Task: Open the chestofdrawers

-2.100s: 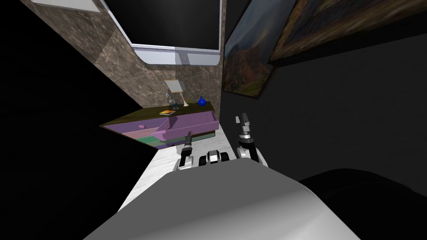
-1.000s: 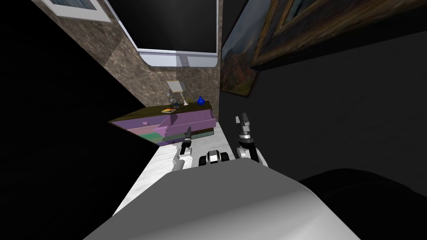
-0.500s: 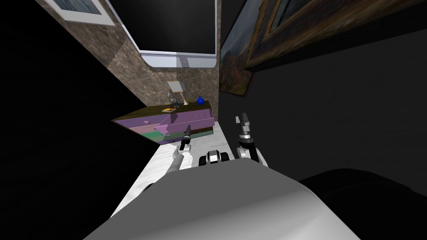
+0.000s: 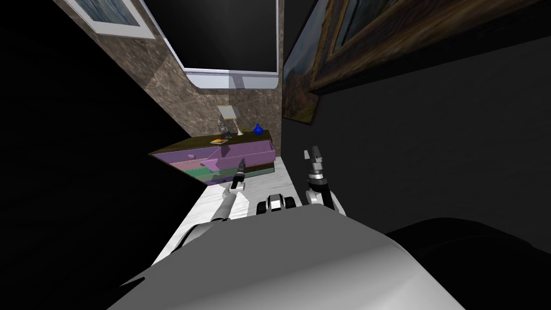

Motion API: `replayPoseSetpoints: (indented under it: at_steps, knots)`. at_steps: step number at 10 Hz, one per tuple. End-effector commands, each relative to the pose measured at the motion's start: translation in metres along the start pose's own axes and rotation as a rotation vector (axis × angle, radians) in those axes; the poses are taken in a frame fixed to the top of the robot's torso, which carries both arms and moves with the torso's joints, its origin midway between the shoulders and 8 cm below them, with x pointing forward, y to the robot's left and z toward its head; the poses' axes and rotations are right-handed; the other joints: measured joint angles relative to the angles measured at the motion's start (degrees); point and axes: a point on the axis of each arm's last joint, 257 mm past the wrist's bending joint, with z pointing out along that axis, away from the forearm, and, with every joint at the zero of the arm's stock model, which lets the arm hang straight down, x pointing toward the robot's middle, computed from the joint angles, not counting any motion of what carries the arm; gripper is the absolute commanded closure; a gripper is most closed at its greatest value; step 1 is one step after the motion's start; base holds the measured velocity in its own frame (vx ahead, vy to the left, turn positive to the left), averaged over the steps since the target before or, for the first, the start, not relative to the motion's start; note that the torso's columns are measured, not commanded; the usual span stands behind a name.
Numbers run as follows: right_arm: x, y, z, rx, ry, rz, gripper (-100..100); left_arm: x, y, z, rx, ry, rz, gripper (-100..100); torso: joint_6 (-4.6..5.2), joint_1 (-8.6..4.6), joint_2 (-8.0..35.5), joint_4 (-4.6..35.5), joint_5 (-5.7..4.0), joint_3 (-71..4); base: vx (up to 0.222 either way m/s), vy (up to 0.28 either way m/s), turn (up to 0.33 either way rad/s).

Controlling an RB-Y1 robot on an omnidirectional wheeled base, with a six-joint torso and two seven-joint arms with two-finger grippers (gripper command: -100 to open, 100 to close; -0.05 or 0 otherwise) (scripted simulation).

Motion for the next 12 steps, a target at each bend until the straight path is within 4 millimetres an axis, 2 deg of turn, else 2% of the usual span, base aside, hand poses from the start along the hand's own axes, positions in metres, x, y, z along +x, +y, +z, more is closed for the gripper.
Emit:
replayPoseSetpoints:
  at_steps: [1,2,5,6,8,9,10,11,12]
  knots:
    - [0.0,0.0,0.0,0.0,0.0,0.0,0,-0.017,-0.009,0.022,0.012,-0.012,0.001,-100,-0.06,-0.09,0.2,0.1,-0.04,0.1,-0.07,-0.041,0.002]
    - [0.0,0.0,0.0,0.0,0.0,0.0,0,-0.038,-0.009,0.031,0.008,-0.031,0.004,-100,-0.1,-0.09,0.4,0.1,-0.05,0.2,-0.116,-0.055,0.002]
    - [0.0,0.0,0.0,0.0,0.0,0.0,0,-0.034,-0.013,0.045,0.002,-0.027,0.0,-100,-0.1,-0.11,0.5,0.4,-0.19,0.3,-0.057,-0.031,0.01]
    - [0.0,0.0,0.0,0.0,0.0,0.0,0,-0.057,-0.01,0.051,-0.01,-0.05,0.0,-100,-0.05,-0.13,0.4,0.4,-0.19,0.2,-0.066,-0.031,-0.006]
    - [0.0,0.0,0.0,0.0,0.0,0.0,0,-0.055,-0.022,0.065,0.004,-0.048,-0.003,-100,-0.19,-0.22,0.7,0.5,-0.25,0.4,-0.057,-0.037,0.006]
    - [0.0,0.0,0.0,0.0,0.0,0.0,0,-0.055,-0.022,0.065,0.004,-0.048,-0.003,-100,-0.15,-0.23,0.8,0.6,-0.33,0.5,-0.005,0.0,0.004]
    - [0.0,0.0,0.0,0.0,0.0,0.0,0,-0.052,-0.007,0.058,-0.031,-0.043,-0.007,-100,-0.12,-0.24,0.8,0.6,-0.34,0.5,0.007,0.005,-0.006]
    - [0.0,0.0,0.0,0.0,0.0,0.0,0,-0.051,-0.004,0.057,-0.036,-0.042,-0.008,0,-0.12,-0.24,0.7,0.5,-0.25,0.5,0.0,0.0,0.0]
    - [0.0,0.0,0.0,0.0,0.0,0.0,0,-0.05,0.0,0.055,-0.045,-0.041,-0.008,0,-0.1,-0.2,0.6,0.4,-0.18,0.4,0.0,0.0,0.0]
